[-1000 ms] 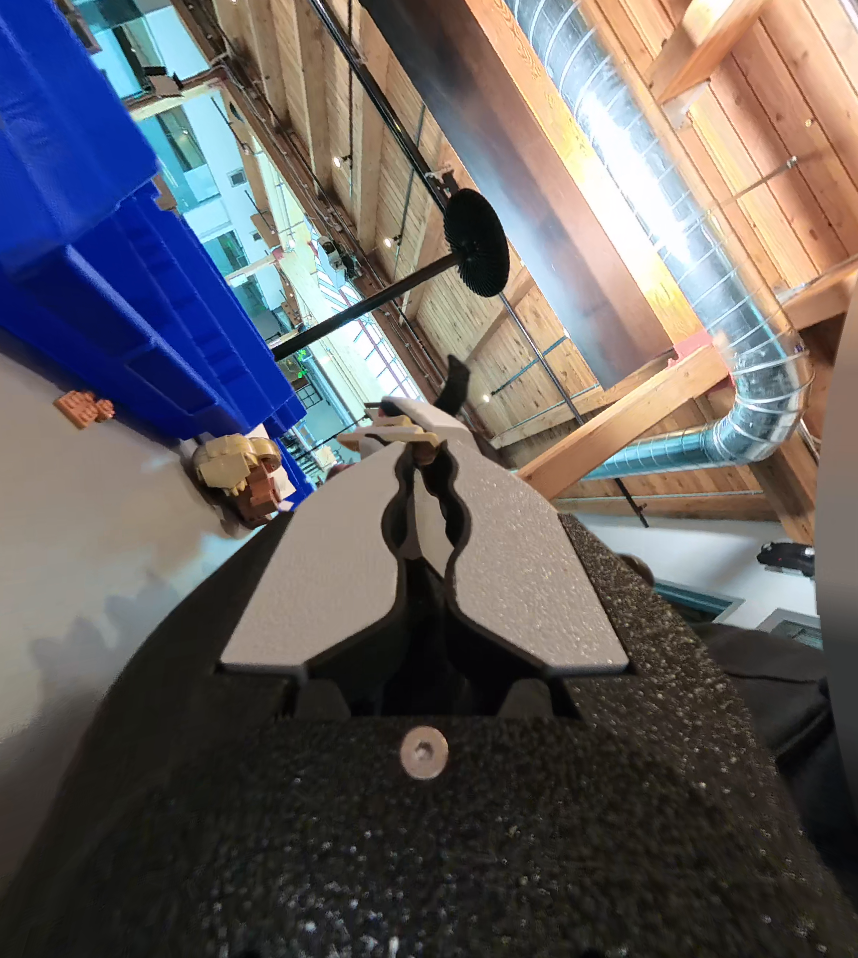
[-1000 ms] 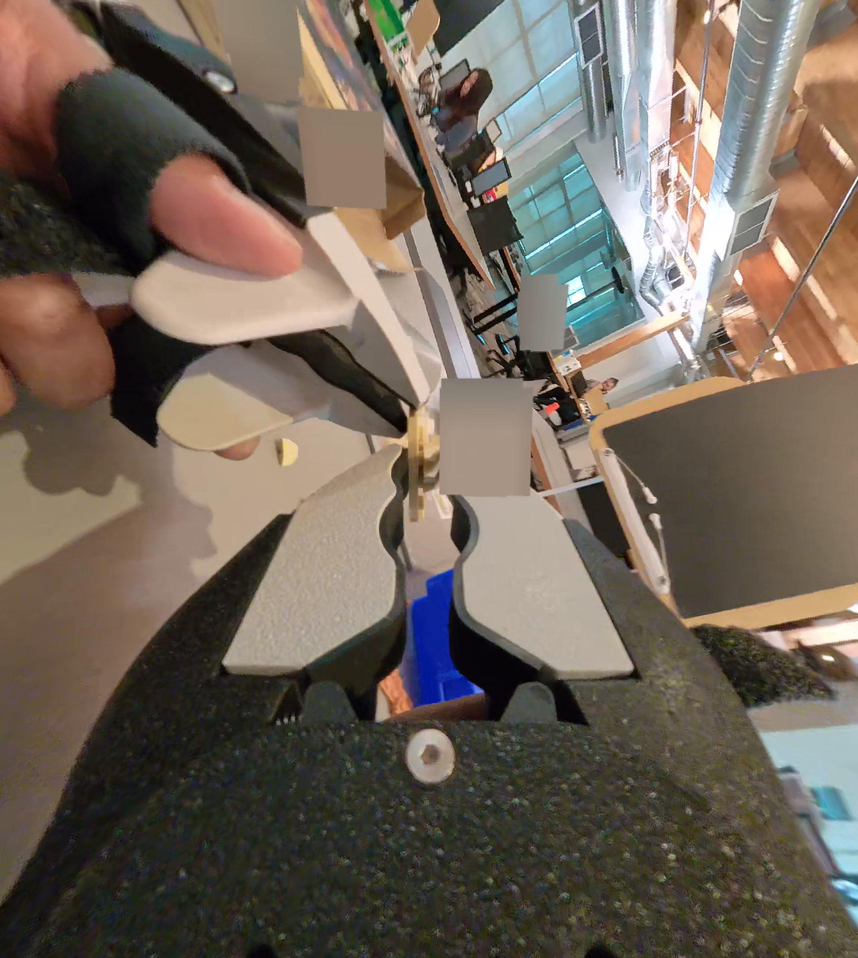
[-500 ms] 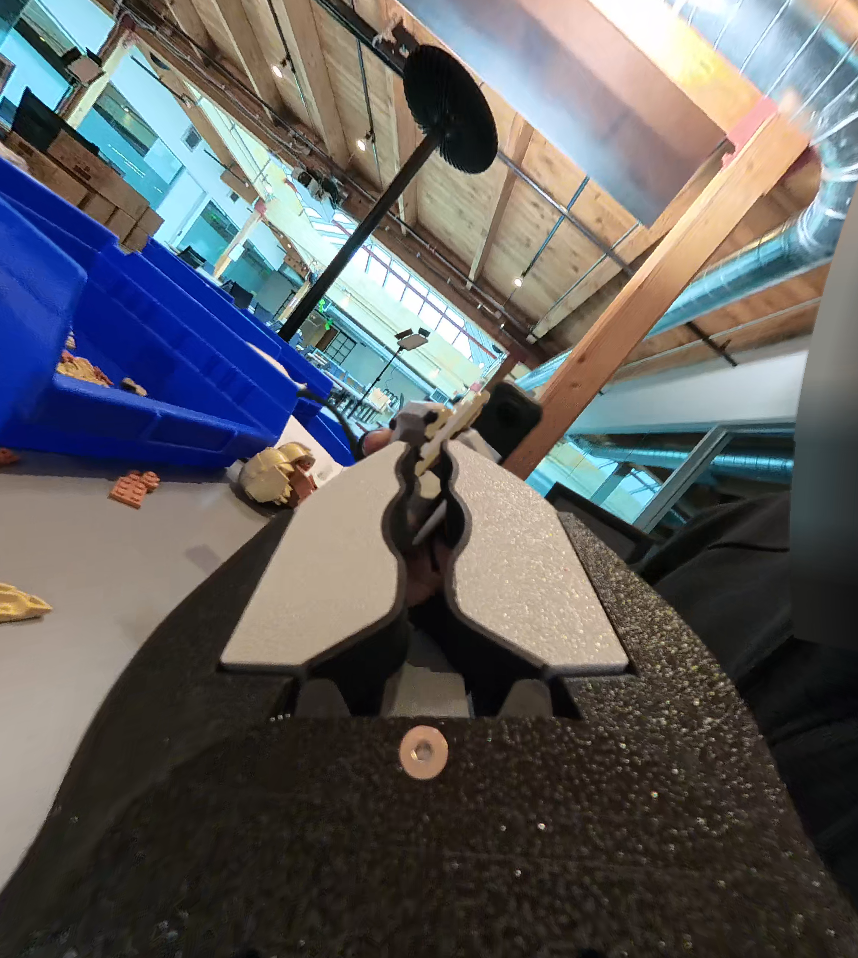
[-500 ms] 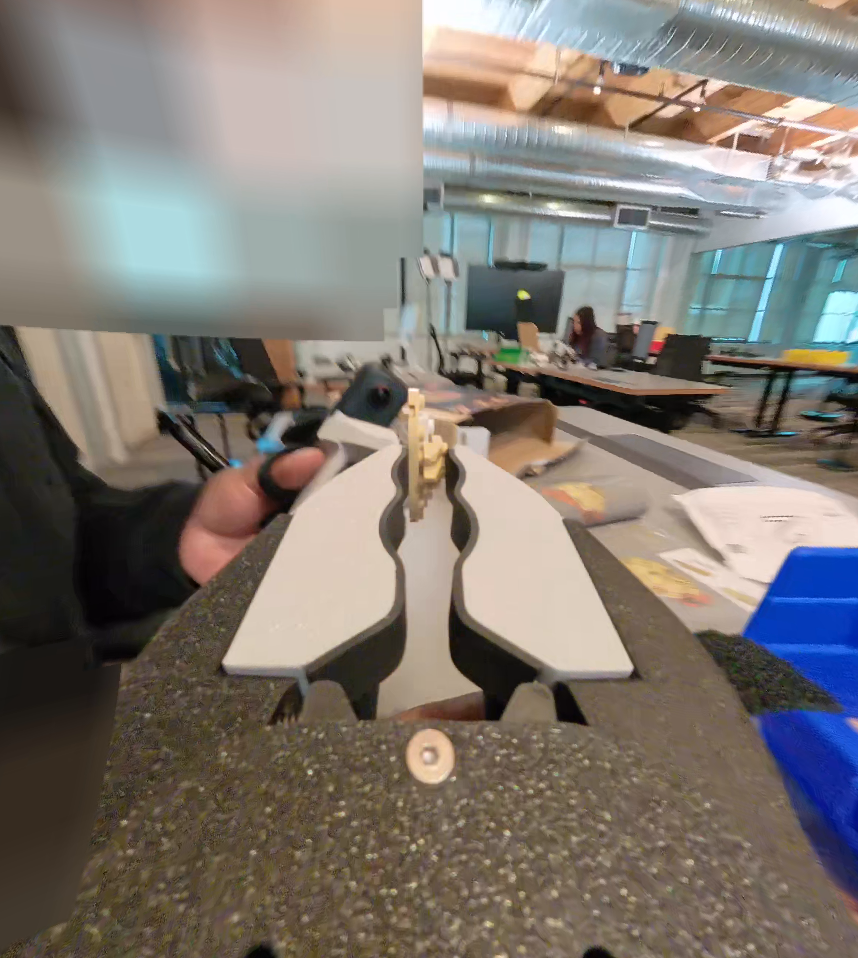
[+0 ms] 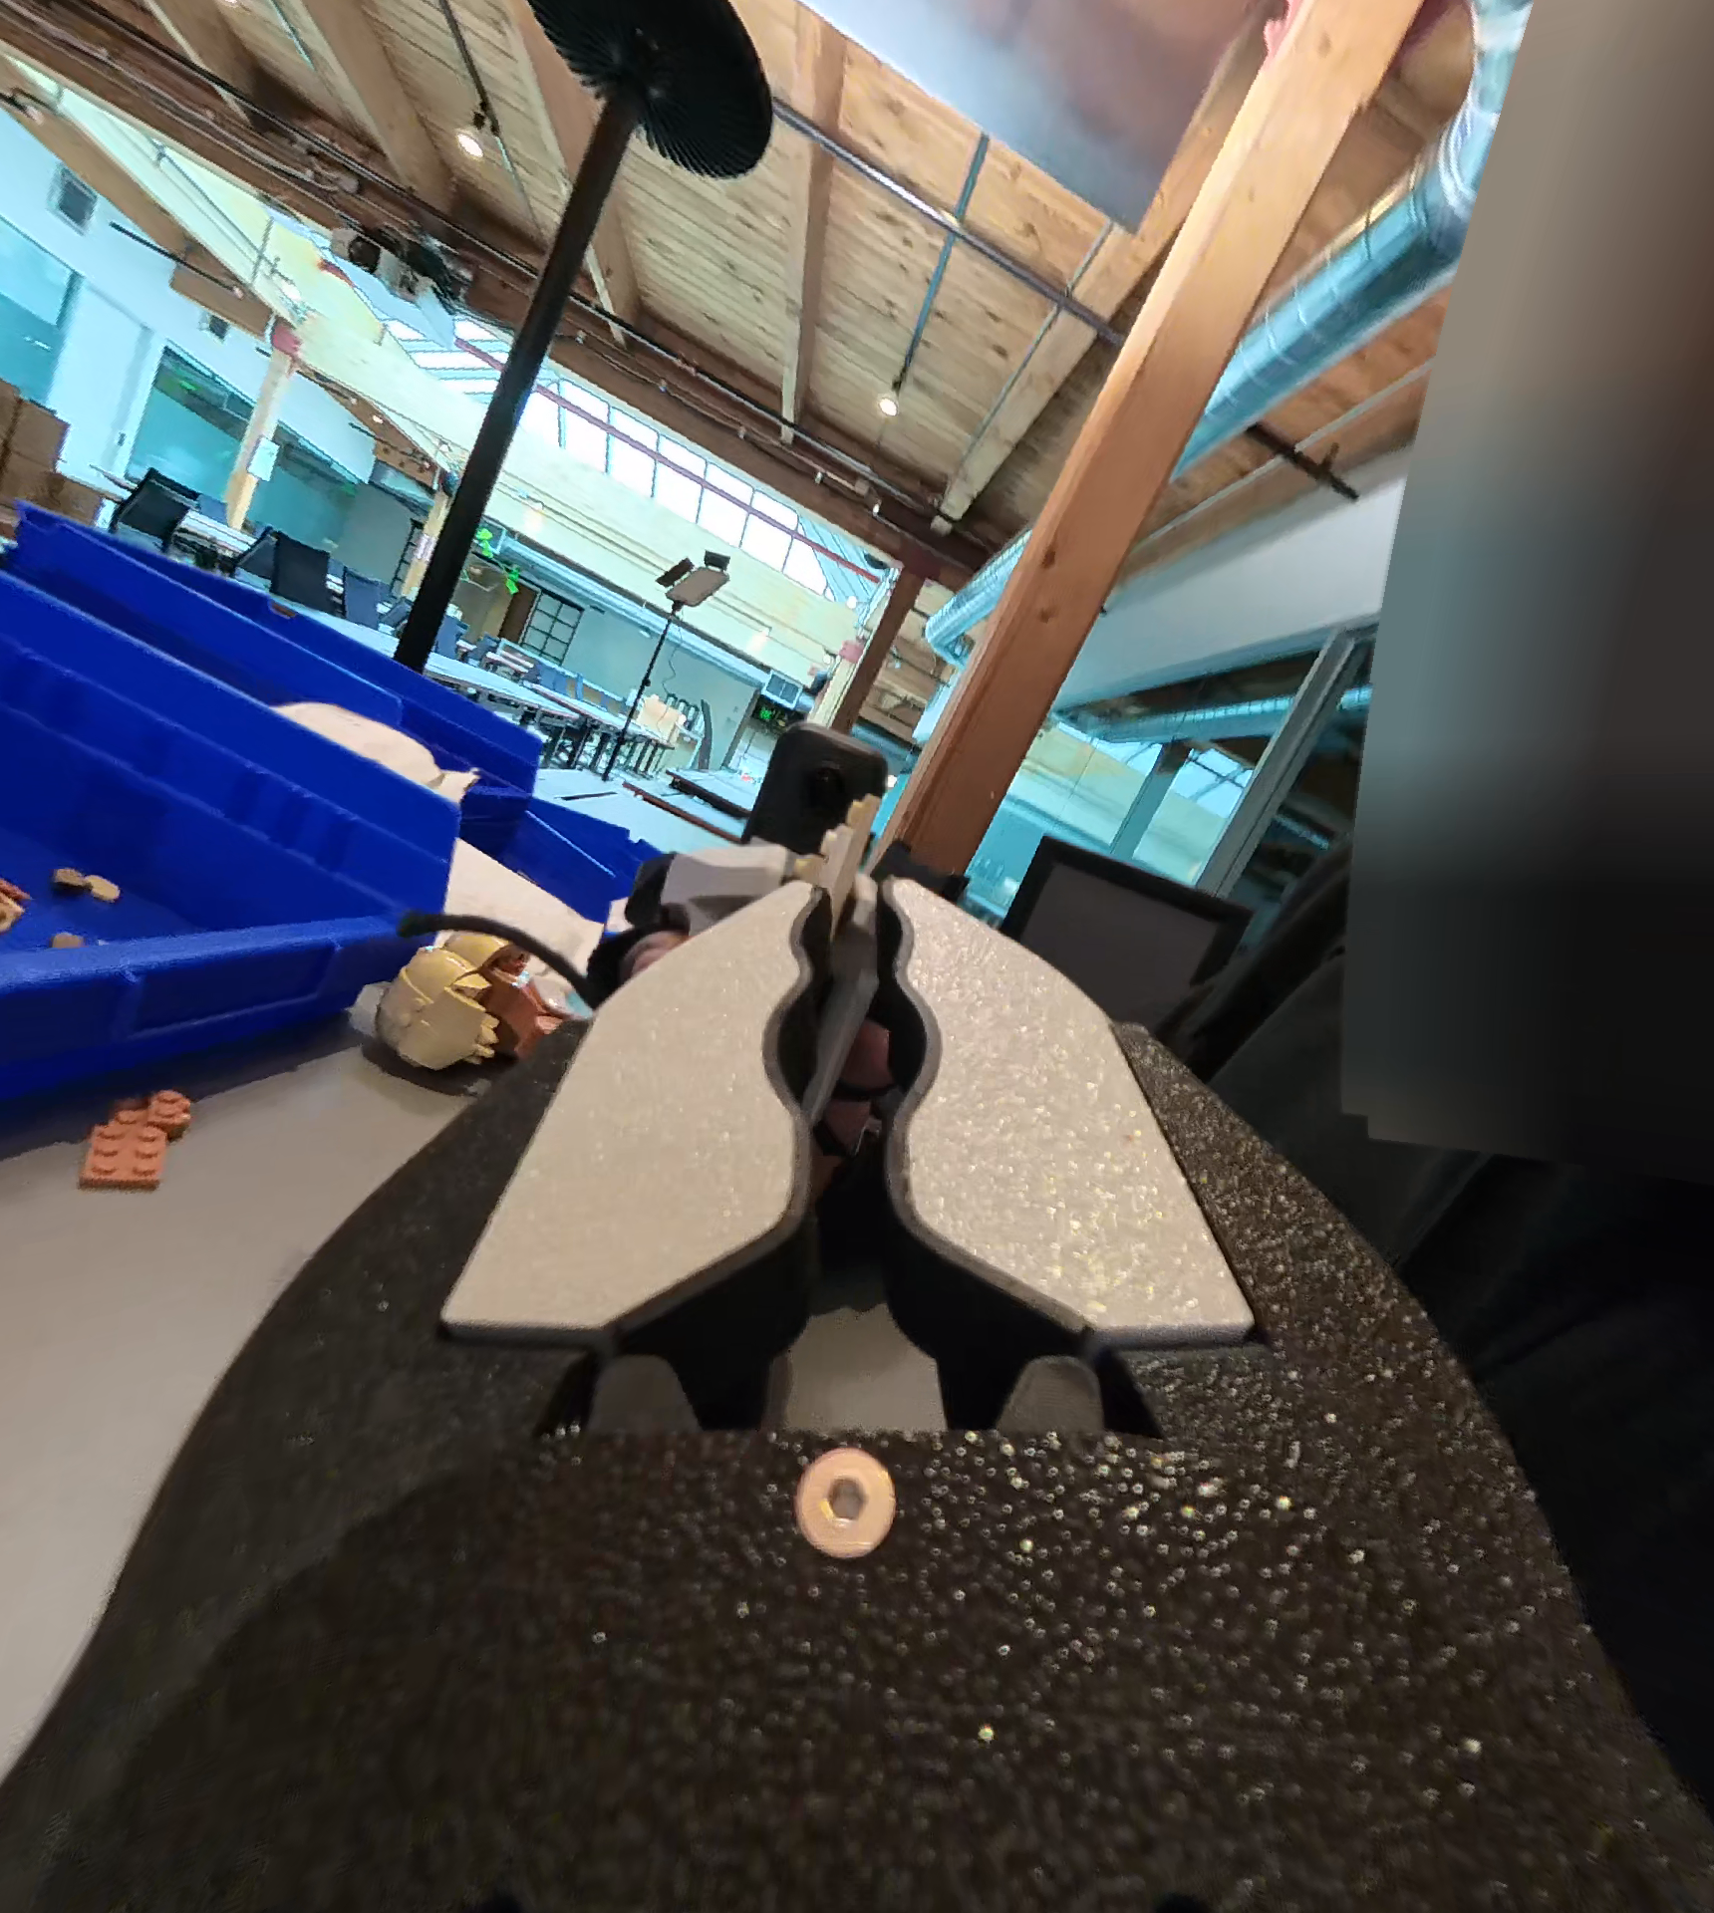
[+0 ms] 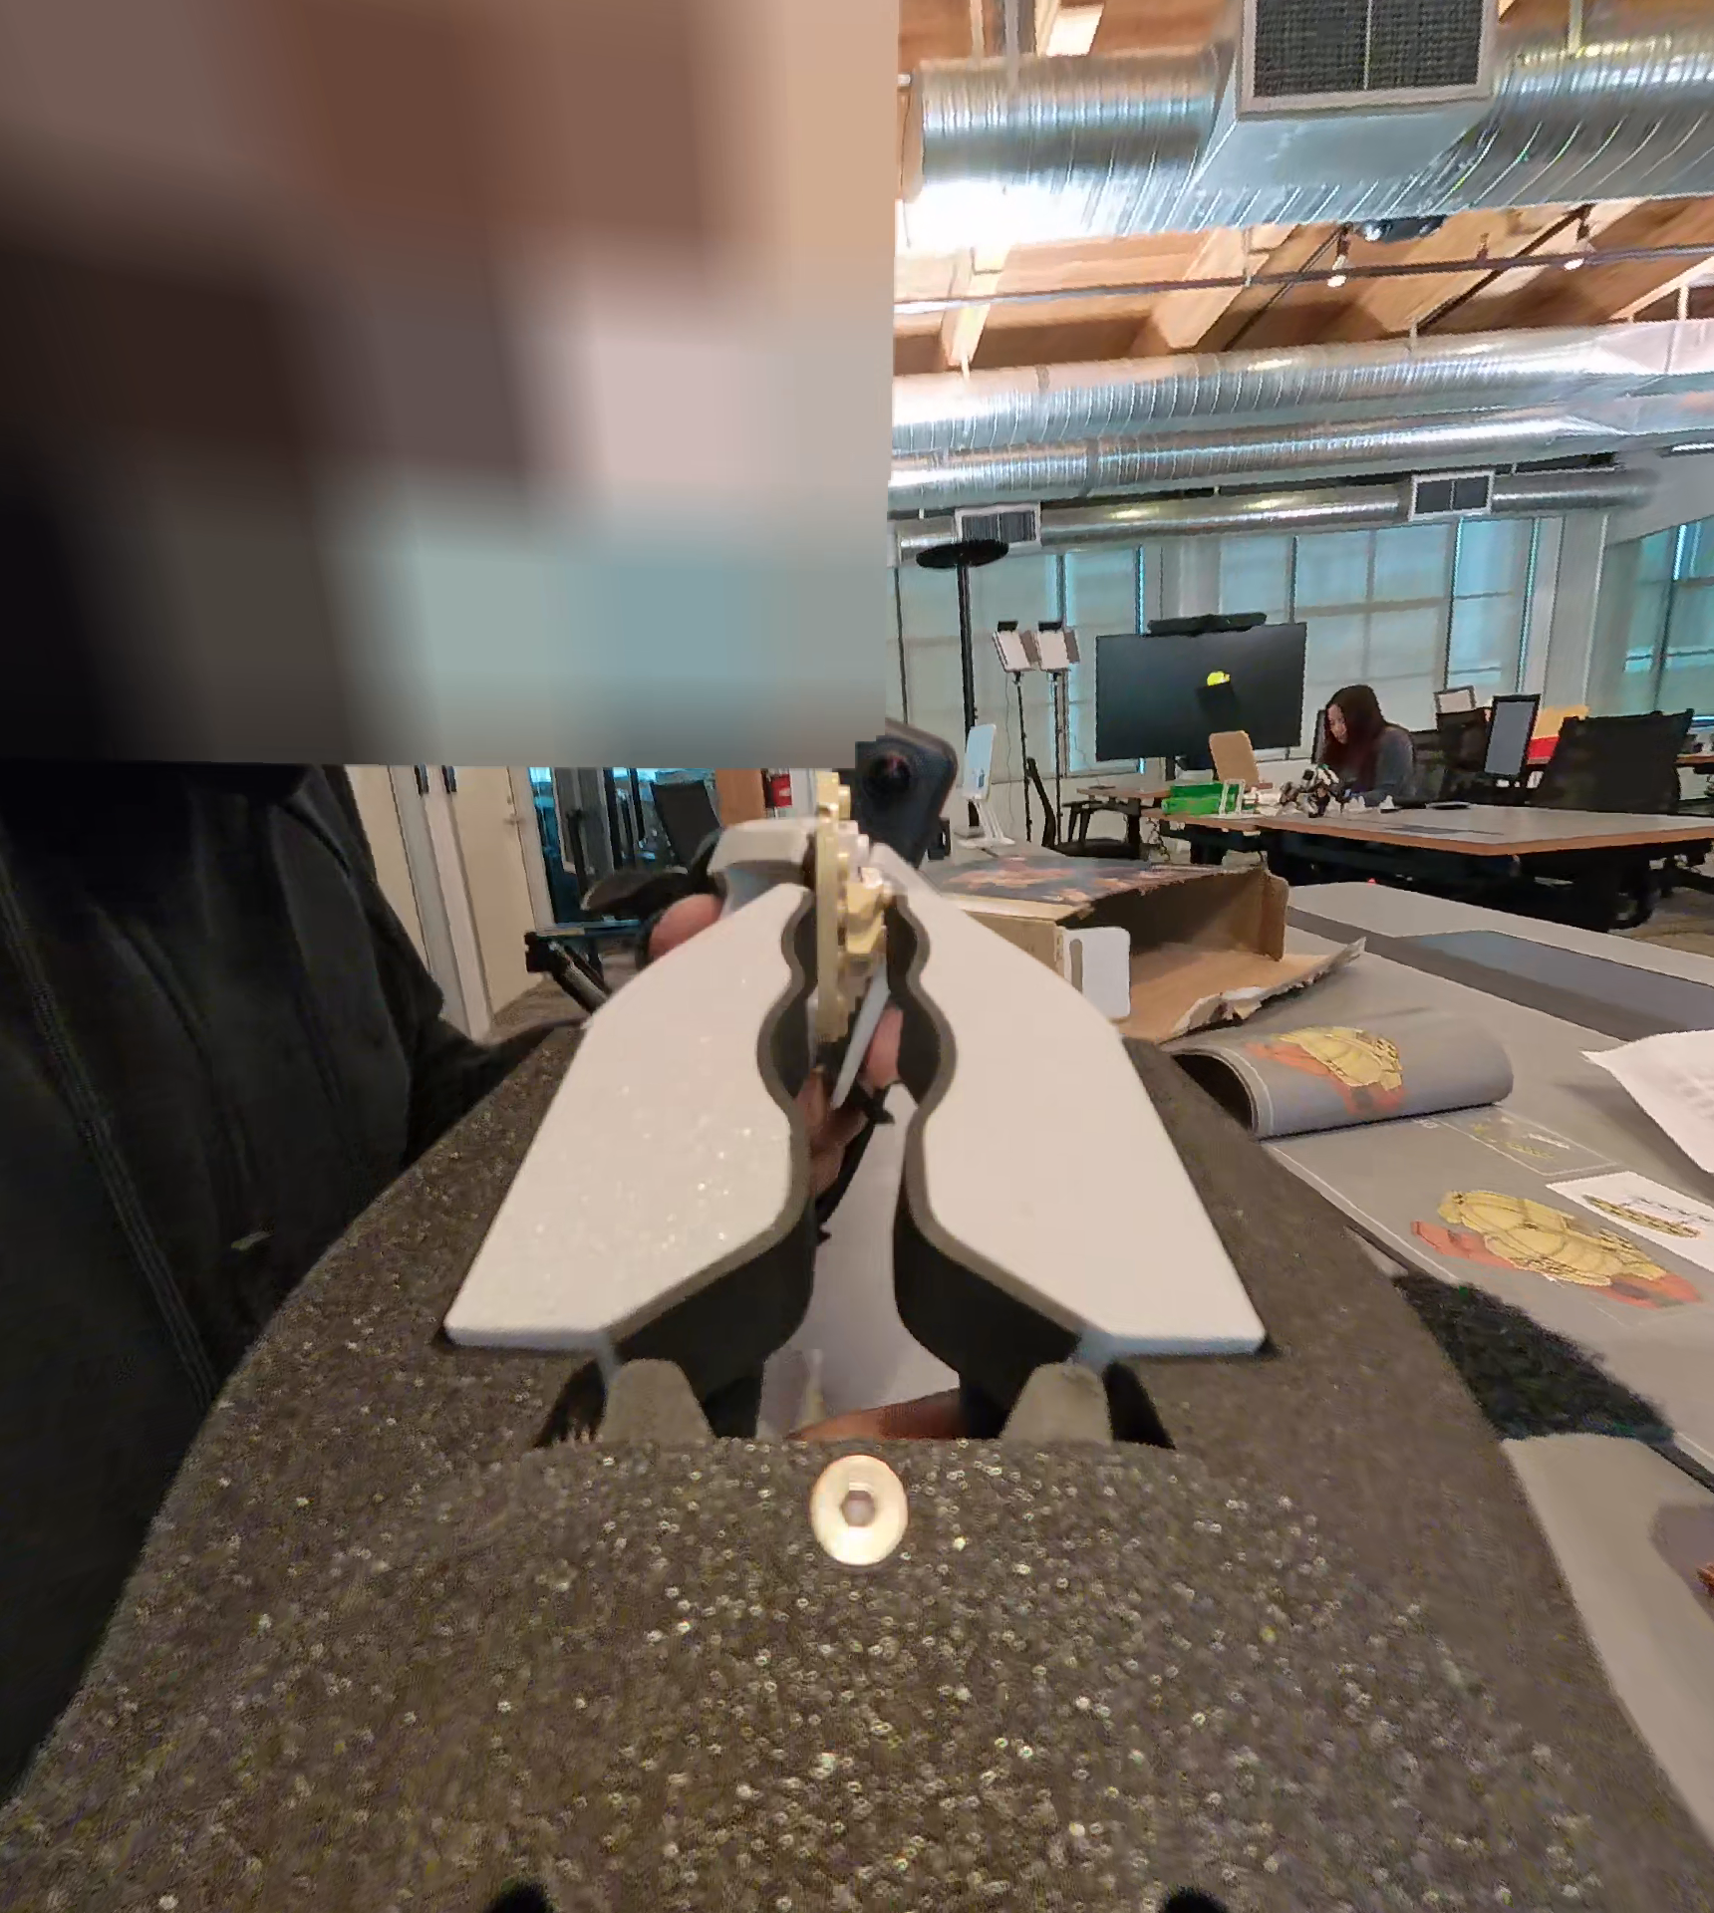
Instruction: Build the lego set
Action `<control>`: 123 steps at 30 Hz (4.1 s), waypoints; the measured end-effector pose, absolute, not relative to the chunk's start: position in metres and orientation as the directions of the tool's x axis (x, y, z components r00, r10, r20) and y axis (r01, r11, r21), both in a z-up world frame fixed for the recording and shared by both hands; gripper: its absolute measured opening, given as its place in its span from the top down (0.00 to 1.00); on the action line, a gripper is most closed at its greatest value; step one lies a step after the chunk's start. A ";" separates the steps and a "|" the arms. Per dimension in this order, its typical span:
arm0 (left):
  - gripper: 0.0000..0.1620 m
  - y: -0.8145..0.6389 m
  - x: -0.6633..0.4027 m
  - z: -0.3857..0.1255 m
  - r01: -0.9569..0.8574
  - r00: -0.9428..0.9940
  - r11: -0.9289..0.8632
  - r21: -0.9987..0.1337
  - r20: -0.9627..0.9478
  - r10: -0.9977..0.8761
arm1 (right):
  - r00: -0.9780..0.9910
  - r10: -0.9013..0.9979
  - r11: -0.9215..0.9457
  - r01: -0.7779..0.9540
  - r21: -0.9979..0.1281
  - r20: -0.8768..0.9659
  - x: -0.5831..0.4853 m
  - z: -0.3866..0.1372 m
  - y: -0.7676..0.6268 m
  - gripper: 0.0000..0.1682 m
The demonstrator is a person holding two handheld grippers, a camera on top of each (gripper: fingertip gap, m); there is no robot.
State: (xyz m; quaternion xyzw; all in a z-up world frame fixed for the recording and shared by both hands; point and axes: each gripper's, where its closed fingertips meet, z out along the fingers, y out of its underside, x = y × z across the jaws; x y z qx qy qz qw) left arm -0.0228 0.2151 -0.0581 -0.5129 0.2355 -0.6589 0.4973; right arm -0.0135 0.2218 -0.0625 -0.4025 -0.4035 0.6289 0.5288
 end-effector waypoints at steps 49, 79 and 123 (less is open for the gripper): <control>0.95 0.211 -0.012 -0.096 -0.001 0.229 0.092 -0.996 -0.090 -0.969 | 0.011 0.954 0.298 0.026 -0.954 0.298 -0.029 -0.104 0.213 0.93; 0.97 0.206 -0.034 -0.068 0.331 0.191 0.129 -0.935 -0.067 -0.979 | 0.183 0.894 0.402 0.080 -0.912 0.410 -0.039 -0.088 0.212 0.90; 0.89 0.242 -0.004 -0.084 0.309 0.096 -0.657 -0.687 0.710 -0.698 | 0.220 0.032 0.843 0.518 -0.144 0.975 -0.005 -0.089 0.246 0.95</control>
